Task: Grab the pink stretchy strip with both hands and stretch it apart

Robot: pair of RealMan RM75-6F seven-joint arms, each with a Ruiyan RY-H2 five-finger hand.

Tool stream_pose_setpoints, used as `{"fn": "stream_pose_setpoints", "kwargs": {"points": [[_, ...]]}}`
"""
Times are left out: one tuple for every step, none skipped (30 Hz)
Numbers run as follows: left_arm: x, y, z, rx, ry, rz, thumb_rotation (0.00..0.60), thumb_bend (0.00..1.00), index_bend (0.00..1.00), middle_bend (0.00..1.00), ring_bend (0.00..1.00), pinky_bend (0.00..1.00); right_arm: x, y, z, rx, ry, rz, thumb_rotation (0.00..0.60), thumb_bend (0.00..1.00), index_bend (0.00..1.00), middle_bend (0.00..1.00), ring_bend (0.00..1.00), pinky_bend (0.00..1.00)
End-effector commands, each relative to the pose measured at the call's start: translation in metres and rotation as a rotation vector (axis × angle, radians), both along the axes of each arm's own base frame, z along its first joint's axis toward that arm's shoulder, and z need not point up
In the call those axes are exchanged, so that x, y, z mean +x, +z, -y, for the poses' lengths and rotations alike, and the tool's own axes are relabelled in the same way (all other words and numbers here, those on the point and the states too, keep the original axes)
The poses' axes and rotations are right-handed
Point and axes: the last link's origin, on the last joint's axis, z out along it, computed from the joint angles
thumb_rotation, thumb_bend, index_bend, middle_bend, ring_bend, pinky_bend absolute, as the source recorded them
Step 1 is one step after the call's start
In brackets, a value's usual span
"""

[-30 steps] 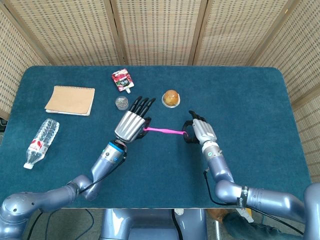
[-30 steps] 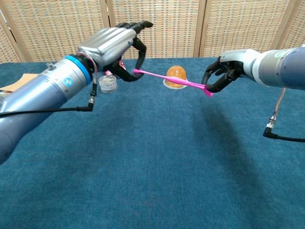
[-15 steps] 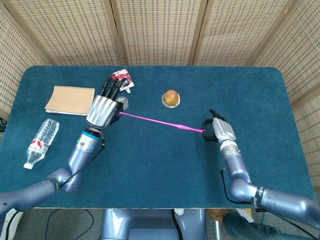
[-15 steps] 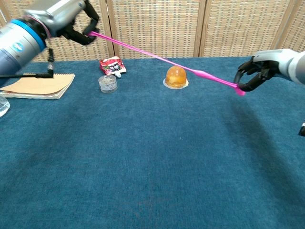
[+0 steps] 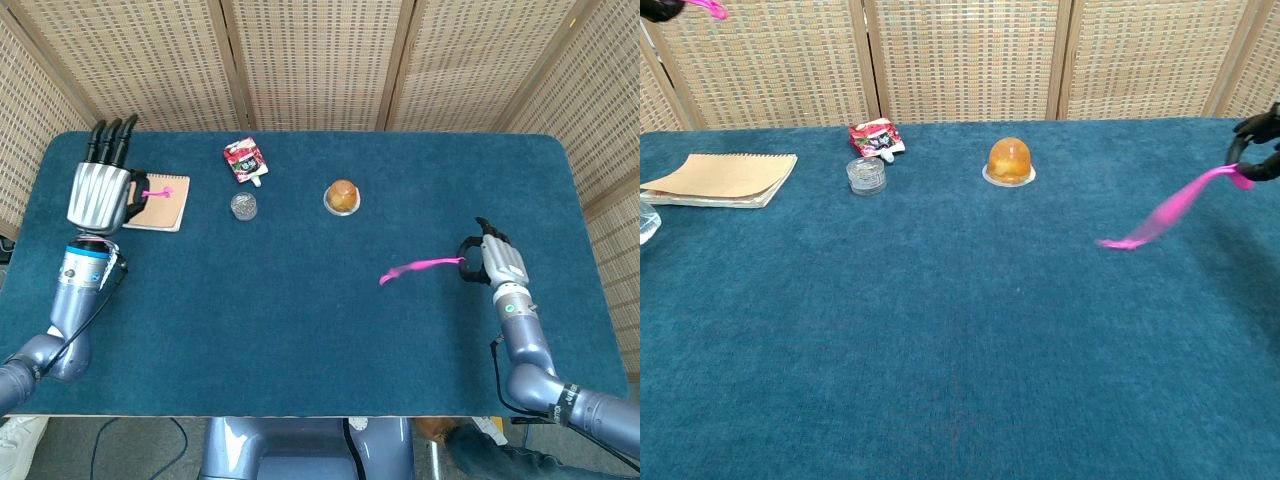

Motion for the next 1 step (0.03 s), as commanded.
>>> {"fn": "stream_pose_setpoints", "kwargs": {"points": [[-0.0135, 0.0169, 0.0005, 0.03, 0.029, 0.004, 0.6, 0.56, 0.84, 0.0, 0.0, 0.0, -0.0099, 0.0086, -0.0035, -0.008, -0.009, -0.014, 0.6, 0.67, 0.8, 0.08, 0.0, 0.0]]}}
